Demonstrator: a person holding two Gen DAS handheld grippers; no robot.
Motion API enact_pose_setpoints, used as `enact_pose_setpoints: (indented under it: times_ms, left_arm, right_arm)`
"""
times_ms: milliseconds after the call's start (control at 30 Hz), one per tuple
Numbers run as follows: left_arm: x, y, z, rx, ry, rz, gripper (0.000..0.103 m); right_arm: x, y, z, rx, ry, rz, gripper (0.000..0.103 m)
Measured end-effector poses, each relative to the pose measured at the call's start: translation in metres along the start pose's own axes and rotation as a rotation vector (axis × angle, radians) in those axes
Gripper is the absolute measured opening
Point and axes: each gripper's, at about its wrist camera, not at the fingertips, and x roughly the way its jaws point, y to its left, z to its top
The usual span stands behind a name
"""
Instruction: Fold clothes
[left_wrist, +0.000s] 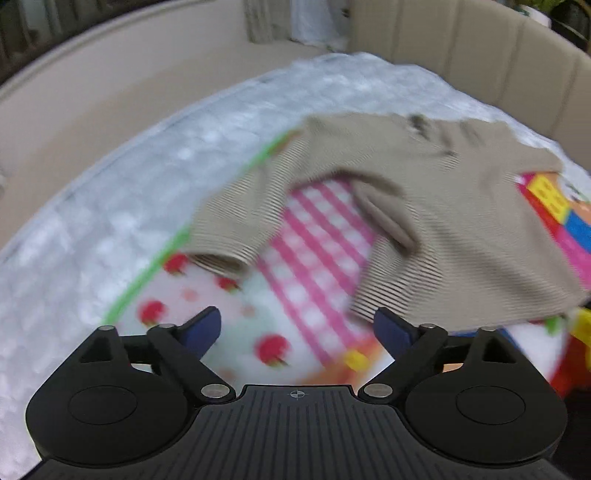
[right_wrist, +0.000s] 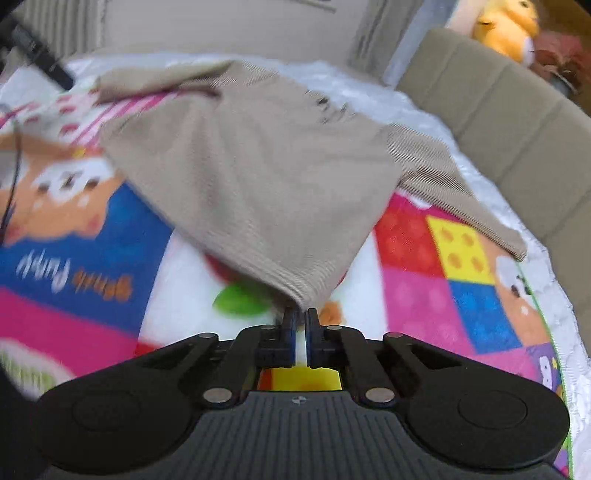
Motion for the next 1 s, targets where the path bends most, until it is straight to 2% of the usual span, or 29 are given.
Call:
enact_pose_setpoints:
  times_ms: [67, 133, 200, 233, 267, 333, 367, 400, 467, 500, 533, 600, 633, 667, 767, 800, 867, 900, 933, 1000]
  left_arm:
    - [0.006, -0.012, 0.001, 0.004, -0.006, -0.057, 0.095]
    - [0.017, -0.026, 0.006, 0.032, -0.035, -0.086, 0.096]
    - [0.035, -0.045, 0.01, 0.091, -0.067, -0.073, 0.098]
    - [0.05, -0.053, 0.012, 0.124, -0.066, -0.052, 0.098]
    - [0.065, -0.061, 0.015, 0.157, -0.062, -0.031, 0.098]
    - [0.094, -0.071, 0.014, 0.212, -0.003, -0.022, 0.097]
    - [0.105, -0.074, 0.013, 0.226, 0.044, -0.049, 0.094]
    - [0.107, -0.075, 0.01, 0.231, 0.065, -0.074, 0.081]
    - [0.103, -0.077, 0.007, 0.235, 0.09, -0.126, 0.066]
    - [0.098, -0.077, 0.007, 0.235, 0.104, -0.157, 0.045]
    - [0.093, -0.073, 0.008, 0.192, 0.146, -0.223, 0.027]
    - [0.084, -0.065, 0.005, 0.097, 0.224, -0.348, 0.022]
    - [0.078, -0.062, 0.002, 0.059, 0.253, -0.403, 0.014]
    - [0.072, -0.059, -0.002, 0.043, 0.27, -0.426, 0.013]
    - [0.057, -0.051, -0.013, 0.037, 0.292, -0.375, 0.013]
    - [0.054, -0.047, -0.014, 0.039, 0.277, -0.344, 0.013]
    - [0.046, -0.041, -0.013, 0.043, 0.237, -0.281, 0.021]
    - [0.043, -0.036, -0.01, 0.013, 0.204, -0.268, 0.039]
    - [0.041, -0.032, -0.006, -0.03, 0.17, -0.27, 0.066]
    - [0.043, -0.03, 0.004, -0.088, 0.113, -0.279, 0.091]
  right_arm:
    - [-0.005, 0.0, -0.001, -0.01, -0.002, 0.001, 0.005]
    - [-0.009, -0.002, 0.0, -0.014, -0.008, -0.001, 0.011]
    - [-0.012, -0.006, 0.001, -0.008, -0.015, -0.008, 0.024]
    - [-0.013, -0.007, 0.001, -0.005, -0.018, -0.013, 0.027]
    - [-0.013, -0.009, 0.001, -0.001, -0.021, -0.018, 0.031]
    - [-0.015, -0.012, 0.001, 0.007, -0.027, -0.027, 0.032]
    - [-0.016, -0.013, 0.001, 0.011, -0.03, -0.032, 0.033]
    - [-0.017, -0.015, 0.001, 0.014, -0.033, -0.037, 0.035]
    - [-0.019, -0.018, 0.002, 0.022, -0.039, -0.047, 0.037]
    - [-0.019, -0.019, 0.002, 0.026, -0.041, -0.052, 0.037]
    - [-0.017, -0.021, 0.002, 0.036, -0.043, -0.057, 0.037]
    - [-0.013, -0.025, 0.005, 0.064, -0.048, -0.058, 0.037]
    - [-0.01, -0.026, 0.007, 0.079, -0.051, -0.054, 0.037]
    - [-0.008, -0.028, 0.009, 0.095, -0.054, -0.05, 0.038]
    - [0.0, -0.028, 0.013, 0.133, -0.066, -0.044, 0.047]
    - [0.004, -0.029, 0.014, 0.159, -0.071, -0.044, 0.051]
    - [0.013, -0.034, 0.017, 0.239, -0.073, -0.04, 0.055]
    - [0.019, -0.038, 0.018, 0.292, -0.07, -0.035, 0.056]
    - [0.025, -0.042, 0.019, 0.345, -0.067, -0.031, 0.056]
    - [0.036, -0.05, 0.021, 0.451, -0.061, -0.022, 0.056]
